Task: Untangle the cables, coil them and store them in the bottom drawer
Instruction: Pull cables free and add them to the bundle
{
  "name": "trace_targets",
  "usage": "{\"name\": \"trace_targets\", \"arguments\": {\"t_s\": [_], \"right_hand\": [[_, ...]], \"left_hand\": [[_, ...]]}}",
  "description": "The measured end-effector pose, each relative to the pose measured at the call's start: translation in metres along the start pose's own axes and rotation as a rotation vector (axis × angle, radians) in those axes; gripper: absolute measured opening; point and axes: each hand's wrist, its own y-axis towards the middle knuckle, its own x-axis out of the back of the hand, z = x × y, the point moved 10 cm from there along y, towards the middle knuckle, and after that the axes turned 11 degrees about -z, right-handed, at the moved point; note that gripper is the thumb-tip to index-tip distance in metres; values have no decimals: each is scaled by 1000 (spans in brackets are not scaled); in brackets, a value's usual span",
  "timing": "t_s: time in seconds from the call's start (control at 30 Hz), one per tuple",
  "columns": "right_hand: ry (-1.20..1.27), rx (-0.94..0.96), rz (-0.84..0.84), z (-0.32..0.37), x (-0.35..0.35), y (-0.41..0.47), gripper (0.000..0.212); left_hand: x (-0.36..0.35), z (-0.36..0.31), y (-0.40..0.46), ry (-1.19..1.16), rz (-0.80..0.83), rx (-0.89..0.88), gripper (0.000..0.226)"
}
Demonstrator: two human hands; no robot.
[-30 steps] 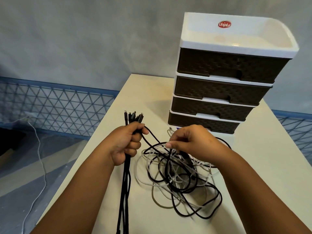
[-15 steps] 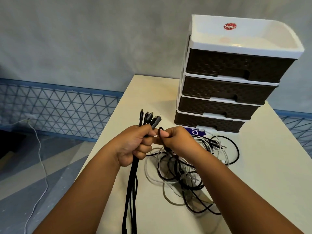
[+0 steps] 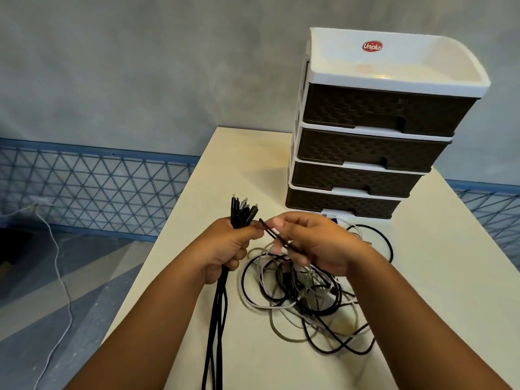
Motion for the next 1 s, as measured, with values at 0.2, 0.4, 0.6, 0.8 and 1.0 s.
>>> {"name": "trace_targets", "arguments": {"t_s": [0.2, 0.4, 0.6, 0.8, 1.0], "right_hand": [[77, 340, -323, 77, 65, -30, 23], [166, 593, -275, 150, 67, -66, 23], [218, 699, -230, 188, 66, -77, 22], [226, 1057, -329, 234, 81, -122, 23], [71, 895, -594, 192, 126, -99, 23]], "left_hand": [[-1, 7, 6, -10, -55, 34, 23], [-19, 2, 3, 14, -8, 3, 24], [-29, -2, 0, 83, -12, -29, 12], [-34, -2, -3, 75, -22, -17, 10], [-30, 4, -2, 39, -60, 48, 33]]}}
